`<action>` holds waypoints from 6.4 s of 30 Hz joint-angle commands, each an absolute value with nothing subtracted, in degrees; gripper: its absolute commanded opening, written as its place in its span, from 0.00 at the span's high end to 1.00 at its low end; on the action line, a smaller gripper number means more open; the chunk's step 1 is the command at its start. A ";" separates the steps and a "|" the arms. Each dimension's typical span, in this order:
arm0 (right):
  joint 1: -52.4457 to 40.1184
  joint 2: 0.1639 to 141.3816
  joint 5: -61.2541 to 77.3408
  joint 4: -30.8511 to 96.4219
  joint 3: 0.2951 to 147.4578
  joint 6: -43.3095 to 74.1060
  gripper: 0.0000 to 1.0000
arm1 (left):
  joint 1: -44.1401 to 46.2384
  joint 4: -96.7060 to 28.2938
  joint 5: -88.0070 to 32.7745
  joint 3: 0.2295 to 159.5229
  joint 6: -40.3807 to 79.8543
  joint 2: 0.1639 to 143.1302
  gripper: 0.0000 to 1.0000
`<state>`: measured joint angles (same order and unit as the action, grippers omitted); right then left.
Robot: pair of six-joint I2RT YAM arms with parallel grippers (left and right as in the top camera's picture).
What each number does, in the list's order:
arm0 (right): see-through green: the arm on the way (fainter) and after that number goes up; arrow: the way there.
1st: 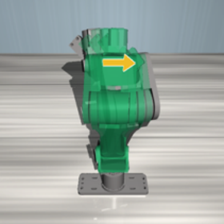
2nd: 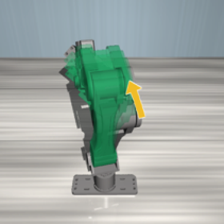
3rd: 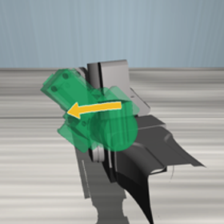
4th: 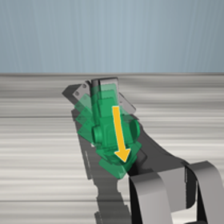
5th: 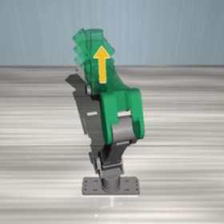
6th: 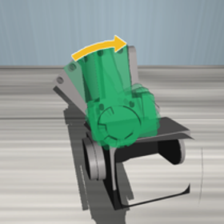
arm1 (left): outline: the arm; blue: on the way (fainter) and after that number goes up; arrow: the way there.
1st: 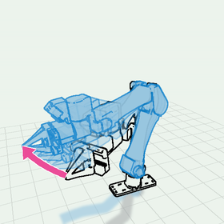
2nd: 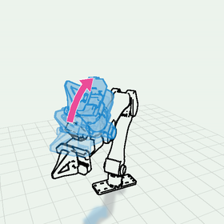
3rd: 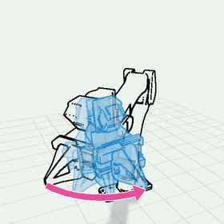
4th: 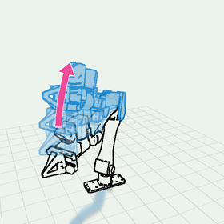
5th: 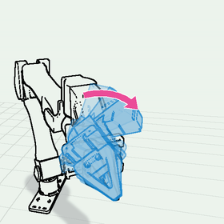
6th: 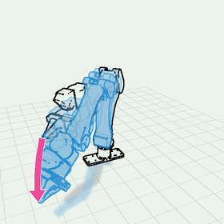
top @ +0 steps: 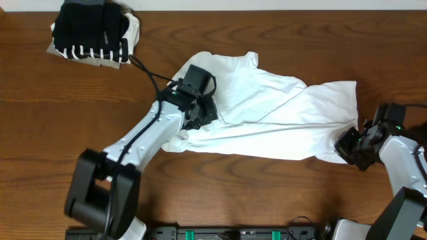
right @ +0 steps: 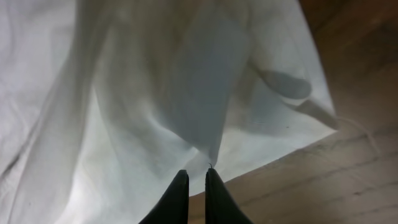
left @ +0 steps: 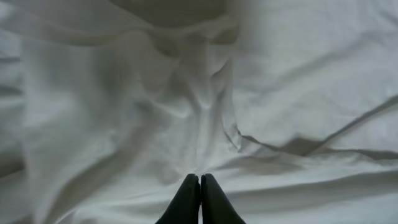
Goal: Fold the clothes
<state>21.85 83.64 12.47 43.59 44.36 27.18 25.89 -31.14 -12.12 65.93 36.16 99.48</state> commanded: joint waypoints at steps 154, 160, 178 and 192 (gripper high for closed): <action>-2.46 123.98 35.81 29.34 101.21 25.71 0.12 | 25.85 -35.22 -12.47 65.10 26.83 85.86 0.01; -5.37 130.21 29.12 29.30 104.36 25.74 0.12 | 25.87 -38.28 -12.47 65.08 26.81 85.86 0.01; -5.93 134.17 27.18 32.58 104.33 28.69 0.14 | 25.85 -39.03 -12.47 64.71 26.83 85.86 0.01; -7.09 134.19 26.70 32.91 104.20 29.98 0.19 | 25.85 -39.68 -12.49 64.71 26.83 85.86 0.01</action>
